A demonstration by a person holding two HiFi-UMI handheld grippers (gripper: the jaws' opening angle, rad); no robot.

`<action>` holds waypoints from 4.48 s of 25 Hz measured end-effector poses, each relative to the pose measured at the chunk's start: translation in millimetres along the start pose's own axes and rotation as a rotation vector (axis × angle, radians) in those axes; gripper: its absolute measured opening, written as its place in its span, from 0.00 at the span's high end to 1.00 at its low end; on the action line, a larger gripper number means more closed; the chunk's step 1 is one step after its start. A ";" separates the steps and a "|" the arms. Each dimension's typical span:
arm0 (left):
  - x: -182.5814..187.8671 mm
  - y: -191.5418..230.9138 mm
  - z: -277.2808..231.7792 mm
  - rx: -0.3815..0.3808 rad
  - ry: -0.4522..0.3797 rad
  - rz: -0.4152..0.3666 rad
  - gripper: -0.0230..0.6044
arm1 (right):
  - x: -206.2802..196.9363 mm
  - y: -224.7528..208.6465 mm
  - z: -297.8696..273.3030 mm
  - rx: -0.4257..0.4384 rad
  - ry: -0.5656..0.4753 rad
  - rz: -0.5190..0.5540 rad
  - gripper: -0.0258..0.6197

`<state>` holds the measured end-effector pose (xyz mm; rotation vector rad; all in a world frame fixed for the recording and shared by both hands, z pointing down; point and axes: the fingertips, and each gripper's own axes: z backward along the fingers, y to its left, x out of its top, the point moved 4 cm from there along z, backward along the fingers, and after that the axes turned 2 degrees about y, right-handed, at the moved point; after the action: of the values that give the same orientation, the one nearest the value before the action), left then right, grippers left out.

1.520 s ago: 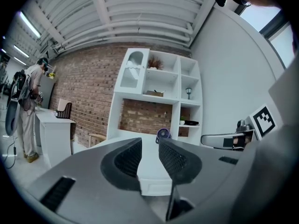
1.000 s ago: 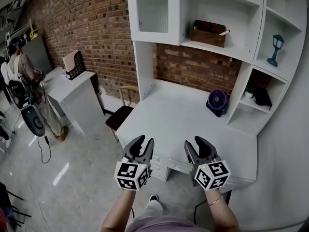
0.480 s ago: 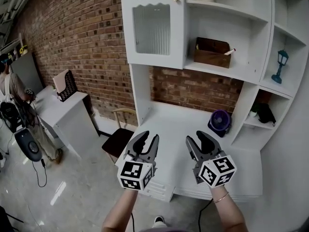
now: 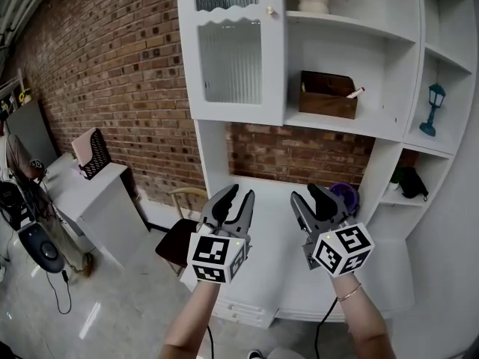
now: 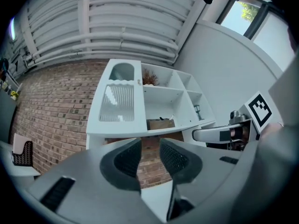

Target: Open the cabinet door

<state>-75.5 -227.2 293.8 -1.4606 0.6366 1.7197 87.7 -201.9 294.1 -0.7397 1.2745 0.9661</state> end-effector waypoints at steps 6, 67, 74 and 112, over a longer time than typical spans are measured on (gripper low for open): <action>37.0 15.8 -40.5 0.012 -0.095 -0.048 0.81 | 25.3 -15.3 -29.5 0.014 -0.035 0.031 0.69; 293.8 52.7 -292.1 0.174 -0.306 -0.521 0.76 | 150.7 -121.7 -182.8 0.143 -0.357 0.121 0.70; 295.6 59.8 -296.3 0.212 -0.290 -0.524 0.85 | 144.3 -123.6 -188.6 0.154 -0.341 0.099 0.70; 315.8 63.6 -193.0 0.198 -0.357 -0.434 0.82 | 126.9 -30.7 -183.8 0.340 -0.239 0.036 0.83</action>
<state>-27.2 -340.0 -61.2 -1.0269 0.2625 1.4737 37.5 -355.2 136.6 -0.3281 1.2031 0.8109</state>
